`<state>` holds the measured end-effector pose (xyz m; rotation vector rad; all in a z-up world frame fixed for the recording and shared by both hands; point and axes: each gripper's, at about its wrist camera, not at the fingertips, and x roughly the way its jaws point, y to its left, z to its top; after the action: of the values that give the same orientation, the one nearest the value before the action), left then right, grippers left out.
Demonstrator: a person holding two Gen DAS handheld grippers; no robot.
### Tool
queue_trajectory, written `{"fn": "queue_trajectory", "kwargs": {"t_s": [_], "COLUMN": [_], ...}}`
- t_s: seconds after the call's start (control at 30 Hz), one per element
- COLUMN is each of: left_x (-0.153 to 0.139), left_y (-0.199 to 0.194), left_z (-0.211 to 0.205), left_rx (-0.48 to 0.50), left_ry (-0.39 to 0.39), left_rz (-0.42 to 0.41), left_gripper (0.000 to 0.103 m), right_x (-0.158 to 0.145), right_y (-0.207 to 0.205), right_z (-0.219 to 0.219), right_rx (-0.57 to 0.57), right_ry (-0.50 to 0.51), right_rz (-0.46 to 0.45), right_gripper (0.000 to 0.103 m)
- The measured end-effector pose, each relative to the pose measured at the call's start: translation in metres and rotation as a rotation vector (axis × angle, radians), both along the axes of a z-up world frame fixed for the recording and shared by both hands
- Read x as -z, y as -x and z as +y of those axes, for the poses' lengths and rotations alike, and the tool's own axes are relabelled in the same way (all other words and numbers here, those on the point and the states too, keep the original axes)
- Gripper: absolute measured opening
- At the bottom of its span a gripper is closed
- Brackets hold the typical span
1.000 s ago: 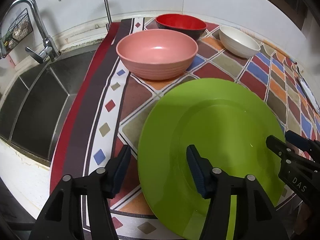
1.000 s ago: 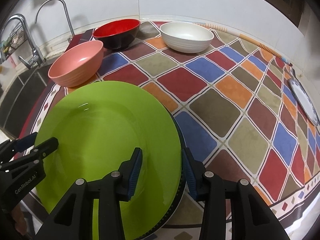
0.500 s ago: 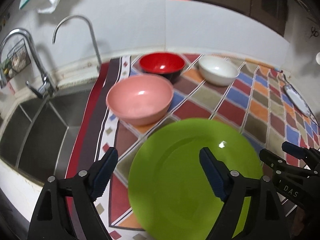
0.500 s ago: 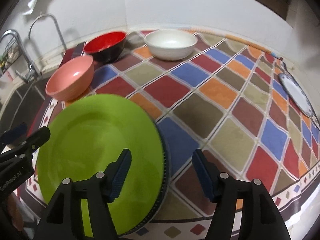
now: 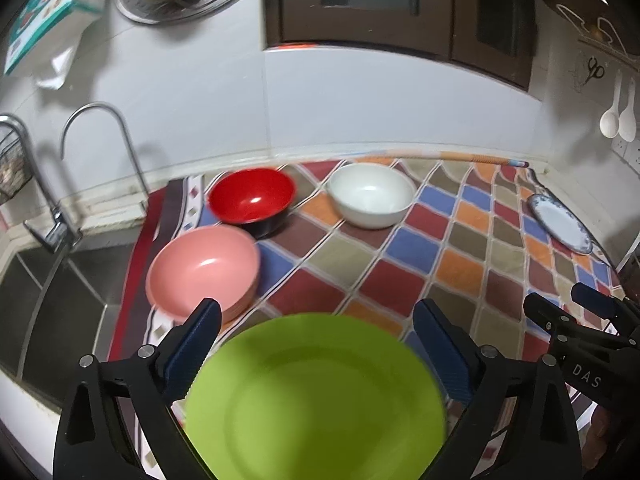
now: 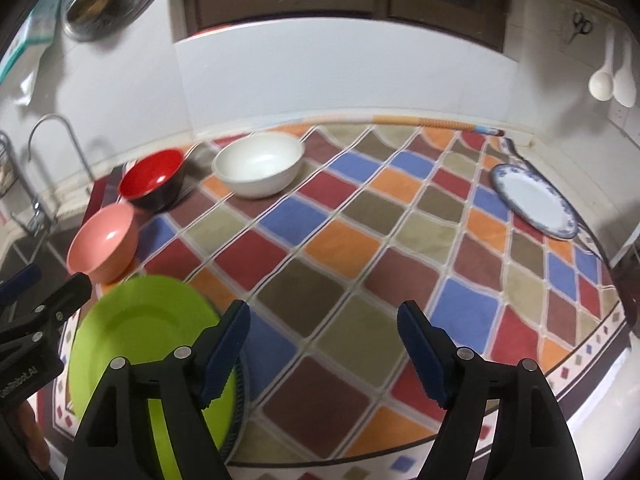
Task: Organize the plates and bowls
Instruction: 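Lower the green plate onto the blue-and-white plate and open both tools, then move both tools to the small blue-and-white plate by the wall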
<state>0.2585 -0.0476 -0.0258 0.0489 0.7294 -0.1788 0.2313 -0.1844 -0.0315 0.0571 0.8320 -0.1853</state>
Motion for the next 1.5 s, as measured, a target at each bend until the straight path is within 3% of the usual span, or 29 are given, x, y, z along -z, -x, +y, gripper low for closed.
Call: {"fn": "queue_trajectory", "kwargs": {"t_s": [0.87, 1.5], "left_x": [-0.02, -0.026], "left_y": [-0.049, -0.067], "left_z": [-0.181, -0.288], "left_rx": [0.197, 0.26], "left_ry": [0.014, 0.027], "left_rz": [-0.051, -0.053], "left_gripper": [0.099, 0.099], "right_x": [-0.028, -0.036], "right_y": [-0.008, -0.004], "right_z": [-0.172, -0.283], "right_rx": [0.218, 0.355], "right_ry": [0.033, 0.071], "right_rz": [-0.088, -0.138], "right_gripper": [0.077, 0.077]}}
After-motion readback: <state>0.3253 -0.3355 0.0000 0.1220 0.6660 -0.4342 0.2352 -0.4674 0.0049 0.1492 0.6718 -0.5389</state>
